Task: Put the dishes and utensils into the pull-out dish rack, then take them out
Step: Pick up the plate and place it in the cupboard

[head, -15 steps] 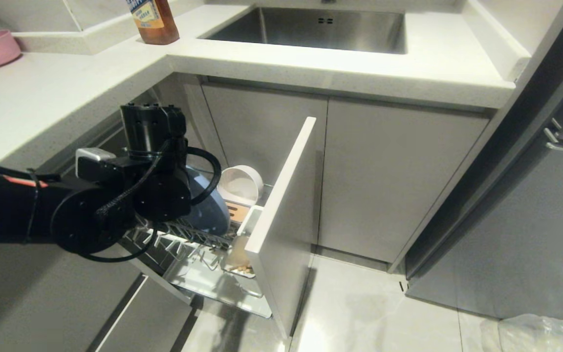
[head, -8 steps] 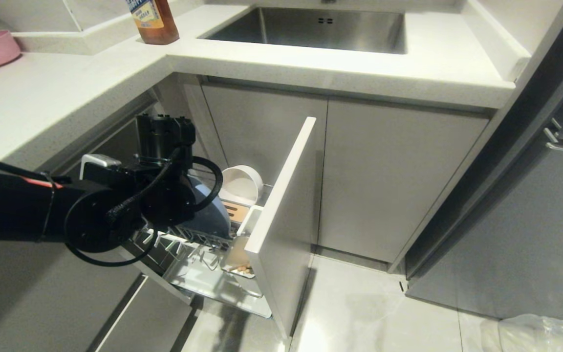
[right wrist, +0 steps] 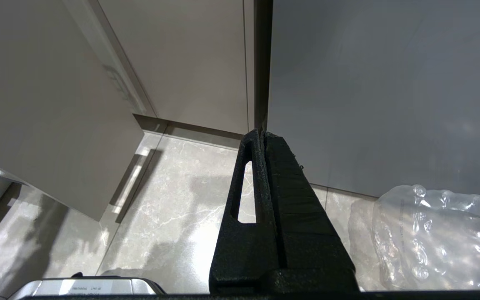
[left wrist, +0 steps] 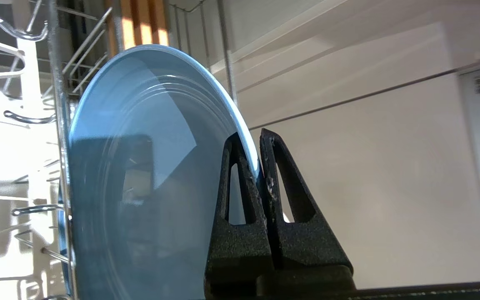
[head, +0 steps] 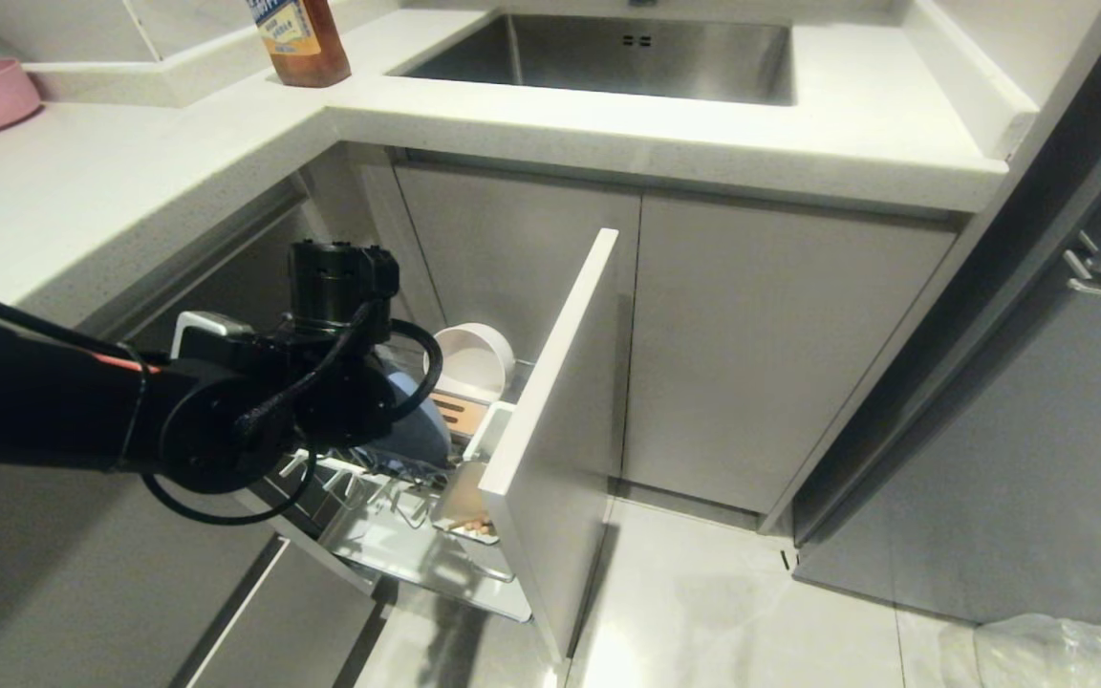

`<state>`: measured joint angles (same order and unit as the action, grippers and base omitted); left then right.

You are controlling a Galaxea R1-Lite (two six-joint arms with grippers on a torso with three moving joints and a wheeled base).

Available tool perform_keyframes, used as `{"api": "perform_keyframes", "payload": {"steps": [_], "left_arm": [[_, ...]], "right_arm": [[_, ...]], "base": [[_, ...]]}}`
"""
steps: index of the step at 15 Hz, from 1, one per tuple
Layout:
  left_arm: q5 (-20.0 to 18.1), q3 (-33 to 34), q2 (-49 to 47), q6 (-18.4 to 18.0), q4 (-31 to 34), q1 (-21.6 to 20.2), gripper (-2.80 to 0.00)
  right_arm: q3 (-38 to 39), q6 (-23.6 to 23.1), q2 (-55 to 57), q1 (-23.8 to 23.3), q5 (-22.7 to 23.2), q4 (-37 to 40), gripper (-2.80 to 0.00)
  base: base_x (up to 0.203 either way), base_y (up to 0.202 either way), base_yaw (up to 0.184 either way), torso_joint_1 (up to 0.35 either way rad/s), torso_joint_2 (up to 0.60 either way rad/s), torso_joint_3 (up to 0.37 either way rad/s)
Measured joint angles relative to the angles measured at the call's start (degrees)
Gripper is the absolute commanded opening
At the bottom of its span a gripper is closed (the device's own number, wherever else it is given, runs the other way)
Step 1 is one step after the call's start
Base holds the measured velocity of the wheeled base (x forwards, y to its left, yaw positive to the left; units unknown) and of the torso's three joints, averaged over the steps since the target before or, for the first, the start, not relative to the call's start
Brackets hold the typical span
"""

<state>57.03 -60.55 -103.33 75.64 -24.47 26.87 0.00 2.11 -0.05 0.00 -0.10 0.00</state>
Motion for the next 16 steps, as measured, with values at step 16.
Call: {"api": "perform_keyframes", "payload": {"steps": [16], "left_arm": [[-0.11, -0.91, -4.54, -1.14, 2.36, -0.81, -2.8]], "right_arm": [[0.0, 0.0, 0.0, 0.0, 0.0, 0.0, -2.8]], "base": [[0.0, 0.0, 0.0, 0.0, 0.0, 0.0]]}}
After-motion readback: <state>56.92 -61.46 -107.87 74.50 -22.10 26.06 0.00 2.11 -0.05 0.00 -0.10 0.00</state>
